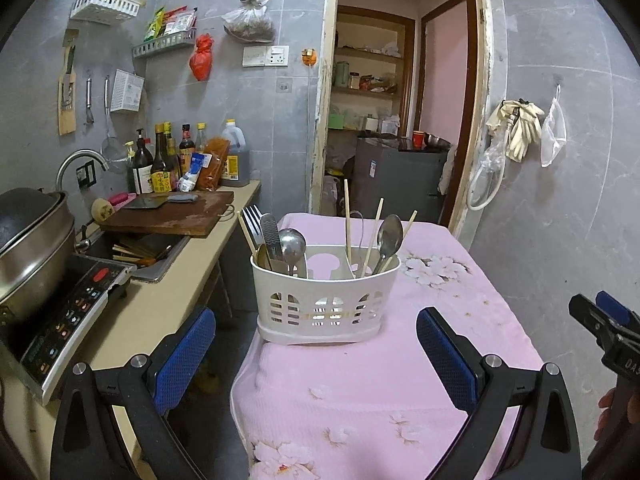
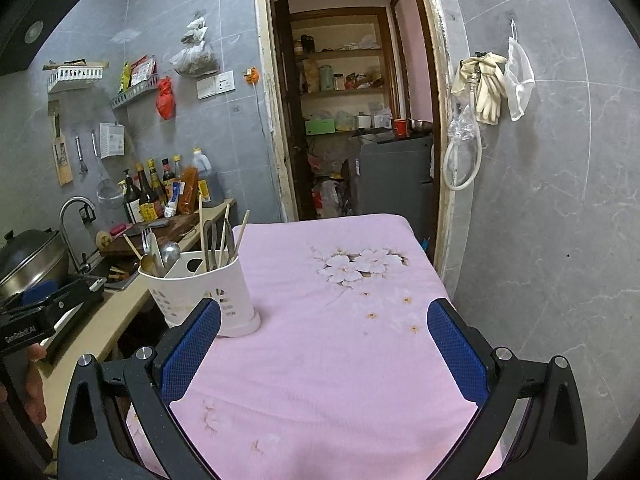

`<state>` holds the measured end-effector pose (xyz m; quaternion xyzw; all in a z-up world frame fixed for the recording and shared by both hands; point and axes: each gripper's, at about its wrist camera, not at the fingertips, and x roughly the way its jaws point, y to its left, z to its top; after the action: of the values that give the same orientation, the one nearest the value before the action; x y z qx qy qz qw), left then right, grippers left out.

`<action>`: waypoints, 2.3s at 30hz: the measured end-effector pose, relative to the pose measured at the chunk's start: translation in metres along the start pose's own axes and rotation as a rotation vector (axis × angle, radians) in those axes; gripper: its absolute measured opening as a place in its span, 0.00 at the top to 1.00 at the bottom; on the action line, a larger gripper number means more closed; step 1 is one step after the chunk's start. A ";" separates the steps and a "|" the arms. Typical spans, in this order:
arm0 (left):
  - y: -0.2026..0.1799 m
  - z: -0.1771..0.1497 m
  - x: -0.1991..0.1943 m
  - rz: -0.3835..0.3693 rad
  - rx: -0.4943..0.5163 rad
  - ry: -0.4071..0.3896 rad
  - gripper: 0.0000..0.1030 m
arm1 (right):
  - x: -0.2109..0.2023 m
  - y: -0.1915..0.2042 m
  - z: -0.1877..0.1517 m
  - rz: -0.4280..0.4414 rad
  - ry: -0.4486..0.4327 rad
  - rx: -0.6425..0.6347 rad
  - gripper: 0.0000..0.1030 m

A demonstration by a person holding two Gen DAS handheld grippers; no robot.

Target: Organize utensils

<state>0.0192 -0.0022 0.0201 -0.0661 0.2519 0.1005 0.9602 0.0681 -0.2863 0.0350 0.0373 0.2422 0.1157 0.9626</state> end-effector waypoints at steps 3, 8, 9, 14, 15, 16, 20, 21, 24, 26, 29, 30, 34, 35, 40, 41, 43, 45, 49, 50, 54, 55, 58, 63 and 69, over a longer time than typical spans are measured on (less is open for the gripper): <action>0.000 0.000 -0.001 -0.001 0.000 -0.001 0.02 | -0.002 -0.001 0.000 0.006 -0.002 -0.006 0.02; -0.002 -0.001 -0.002 -0.004 -0.001 0.000 0.02 | -0.004 0.000 -0.001 0.020 -0.002 -0.014 0.02; -0.002 -0.001 -0.001 -0.003 -0.001 0.001 0.02 | -0.004 -0.001 -0.001 0.023 -0.001 -0.014 0.01; -0.006 -0.003 -0.006 -0.004 0.003 -0.001 0.02 | -0.004 -0.001 -0.002 0.029 0.001 -0.014 0.01; -0.006 -0.003 -0.005 -0.004 0.003 0.000 0.02 | -0.004 -0.001 -0.002 0.029 0.002 -0.014 0.01; -0.007 -0.003 -0.006 -0.003 0.003 0.001 0.02 | -0.004 -0.001 -0.002 0.030 0.002 -0.014 0.01; -0.007 -0.003 -0.006 -0.003 0.002 0.003 0.02 | -0.004 0.001 -0.002 0.035 0.004 -0.014 0.01; -0.007 -0.003 -0.006 -0.002 0.003 0.003 0.02 | -0.004 0.001 -0.002 0.035 0.005 -0.016 0.01; -0.008 -0.005 -0.008 -0.002 0.000 0.005 0.02 | -0.002 0.003 -0.002 0.043 0.010 -0.019 0.01; -0.008 -0.007 -0.008 -0.001 -0.002 0.008 0.02 | -0.002 0.004 -0.003 0.044 0.012 -0.019 0.02; -0.006 -0.008 -0.009 -0.002 -0.007 0.010 0.02 | -0.002 0.004 -0.003 0.043 0.012 -0.019 0.01; -0.004 -0.008 -0.007 -0.003 -0.008 0.012 0.02 | -0.001 0.005 -0.003 0.043 0.012 -0.019 0.02; -0.004 -0.007 -0.007 -0.004 -0.005 0.012 0.02 | -0.001 0.004 -0.003 0.042 0.014 -0.018 0.01; -0.003 -0.007 -0.006 -0.005 -0.005 0.011 0.02 | -0.001 0.004 -0.003 0.042 0.013 -0.018 0.01; -0.003 -0.007 -0.007 -0.003 -0.005 0.013 0.02 | 0.000 0.005 -0.003 0.042 0.013 -0.019 0.02; -0.004 -0.007 -0.006 -0.003 -0.006 0.012 0.02 | 0.000 0.004 -0.003 0.043 0.014 -0.019 0.02; -0.003 -0.007 -0.006 -0.003 -0.007 0.013 0.02 | 0.000 0.005 -0.003 0.042 0.014 -0.019 0.02; -0.003 -0.007 -0.006 -0.003 -0.007 0.016 0.02 | 0.000 0.005 -0.003 0.043 0.015 -0.019 0.01; -0.002 -0.006 -0.004 -0.006 -0.010 0.020 0.02 | 0.000 0.005 -0.003 0.043 0.016 -0.019 0.01; -0.001 -0.006 -0.002 -0.007 -0.010 0.022 0.02 | 0.000 0.005 -0.003 0.042 0.015 -0.019 0.01; -0.001 -0.006 -0.003 -0.008 -0.010 0.020 0.02 | 0.000 0.006 -0.004 0.041 0.016 -0.020 0.02; -0.001 -0.006 -0.003 -0.007 -0.009 0.020 0.02 | 0.000 0.005 -0.004 0.041 0.016 -0.019 0.01; -0.001 -0.006 -0.003 -0.008 -0.010 0.019 0.02 | 0.000 0.005 -0.003 0.042 0.016 -0.020 0.01; -0.001 -0.006 -0.003 -0.007 -0.009 0.020 0.02 | 0.000 0.006 -0.004 0.042 0.017 -0.020 0.01; -0.001 -0.006 -0.003 -0.007 -0.010 0.020 0.02 | 0.000 0.006 -0.003 0.042 0.016 -0.019 0.01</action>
<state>0.0142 -0.0047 0.0170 -0.0727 0.2610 0.0976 0.9576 0.0655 -0.2809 0.0332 0.0322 0.2481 0.1384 0.9582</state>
